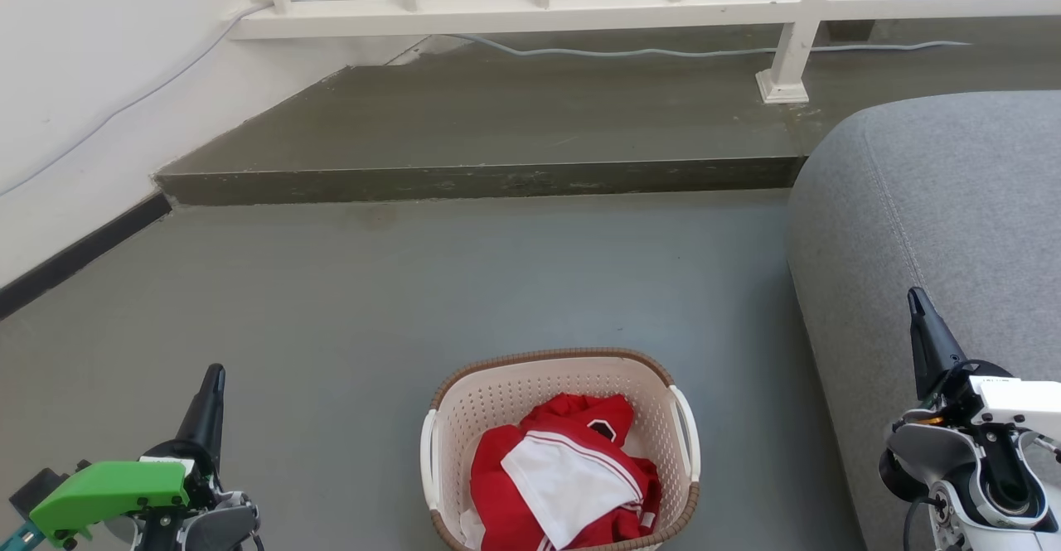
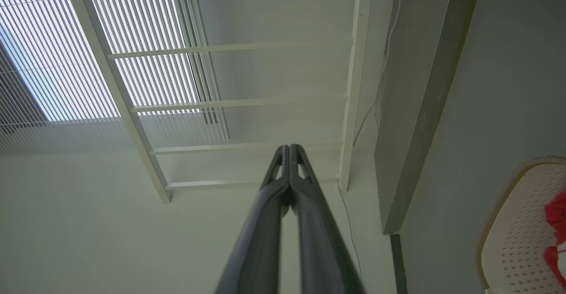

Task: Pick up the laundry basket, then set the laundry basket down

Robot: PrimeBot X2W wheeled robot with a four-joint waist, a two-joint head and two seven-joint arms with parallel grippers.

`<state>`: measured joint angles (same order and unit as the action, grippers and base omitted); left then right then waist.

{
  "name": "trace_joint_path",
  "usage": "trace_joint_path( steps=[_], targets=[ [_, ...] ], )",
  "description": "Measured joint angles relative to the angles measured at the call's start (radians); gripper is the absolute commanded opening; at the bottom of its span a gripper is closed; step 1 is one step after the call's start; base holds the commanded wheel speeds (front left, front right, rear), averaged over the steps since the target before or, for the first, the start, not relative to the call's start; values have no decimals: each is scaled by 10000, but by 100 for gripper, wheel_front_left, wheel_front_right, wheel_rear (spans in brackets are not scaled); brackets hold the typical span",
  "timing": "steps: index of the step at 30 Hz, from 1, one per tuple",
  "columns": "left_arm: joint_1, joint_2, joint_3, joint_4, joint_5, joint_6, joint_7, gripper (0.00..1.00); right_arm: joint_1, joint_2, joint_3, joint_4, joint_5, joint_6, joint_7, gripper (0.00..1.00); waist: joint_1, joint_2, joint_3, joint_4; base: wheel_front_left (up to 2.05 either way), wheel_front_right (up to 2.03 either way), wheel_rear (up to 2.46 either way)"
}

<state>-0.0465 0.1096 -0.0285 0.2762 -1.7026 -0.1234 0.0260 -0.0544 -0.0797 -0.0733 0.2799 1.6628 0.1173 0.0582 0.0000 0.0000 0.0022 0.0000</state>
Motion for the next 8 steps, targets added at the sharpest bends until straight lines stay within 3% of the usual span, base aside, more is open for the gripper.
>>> trace_joint_path(
  steps=[8],
  targets=[
    [0, -4, 10, -2, 0, 0, 0, 0, 0, 4, -12, -2, 0, 0, 2, 0, -1, 0, 0, 0, 0, 0, 0]
  ],
)
